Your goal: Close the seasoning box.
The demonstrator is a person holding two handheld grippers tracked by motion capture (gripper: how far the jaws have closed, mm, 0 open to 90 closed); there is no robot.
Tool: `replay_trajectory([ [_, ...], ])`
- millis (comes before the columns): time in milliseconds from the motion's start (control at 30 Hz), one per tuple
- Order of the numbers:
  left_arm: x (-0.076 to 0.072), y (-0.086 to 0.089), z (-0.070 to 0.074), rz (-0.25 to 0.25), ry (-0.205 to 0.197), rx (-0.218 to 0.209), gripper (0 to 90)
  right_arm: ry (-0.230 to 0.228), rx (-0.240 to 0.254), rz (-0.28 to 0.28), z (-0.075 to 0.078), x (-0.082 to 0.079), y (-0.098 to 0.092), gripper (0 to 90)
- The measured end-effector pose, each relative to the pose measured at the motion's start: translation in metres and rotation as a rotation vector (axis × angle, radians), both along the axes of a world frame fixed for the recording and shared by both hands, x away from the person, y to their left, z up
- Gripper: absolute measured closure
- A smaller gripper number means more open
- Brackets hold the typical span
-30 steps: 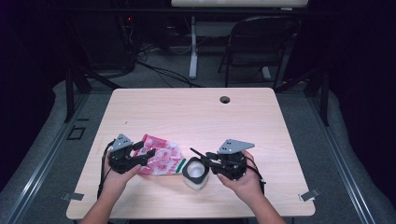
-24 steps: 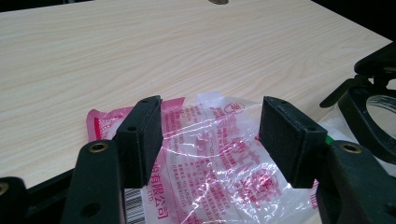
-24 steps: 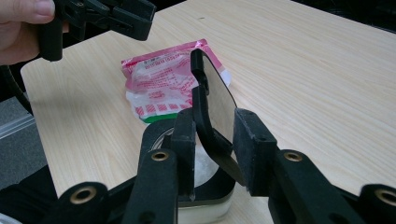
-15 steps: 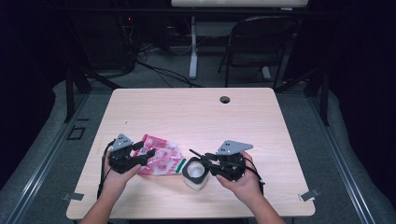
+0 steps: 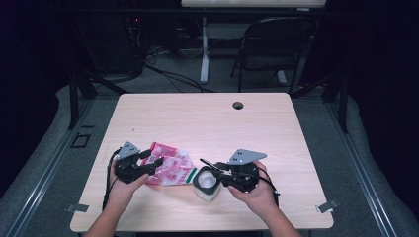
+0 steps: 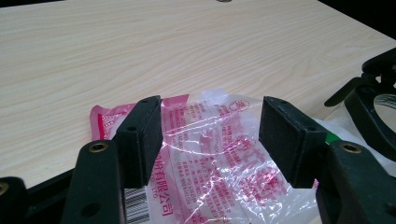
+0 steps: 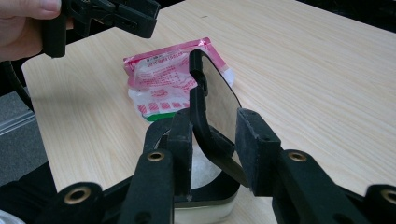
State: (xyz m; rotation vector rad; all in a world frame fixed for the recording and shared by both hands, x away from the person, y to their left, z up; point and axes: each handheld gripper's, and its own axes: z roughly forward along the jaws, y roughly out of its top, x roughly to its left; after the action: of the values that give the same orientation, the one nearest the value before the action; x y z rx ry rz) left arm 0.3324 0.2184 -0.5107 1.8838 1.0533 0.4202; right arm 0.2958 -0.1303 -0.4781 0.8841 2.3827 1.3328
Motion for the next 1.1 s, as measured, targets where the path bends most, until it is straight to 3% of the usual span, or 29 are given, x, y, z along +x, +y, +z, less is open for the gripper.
replay_trajectory([
  [1100, 0.001, 0.001, -0.001, 0.001, 0.002, 0.011, 39.3, -0.003, -0.033, 0.027, -0.006, -0.003, 0.011, 58.0],
])
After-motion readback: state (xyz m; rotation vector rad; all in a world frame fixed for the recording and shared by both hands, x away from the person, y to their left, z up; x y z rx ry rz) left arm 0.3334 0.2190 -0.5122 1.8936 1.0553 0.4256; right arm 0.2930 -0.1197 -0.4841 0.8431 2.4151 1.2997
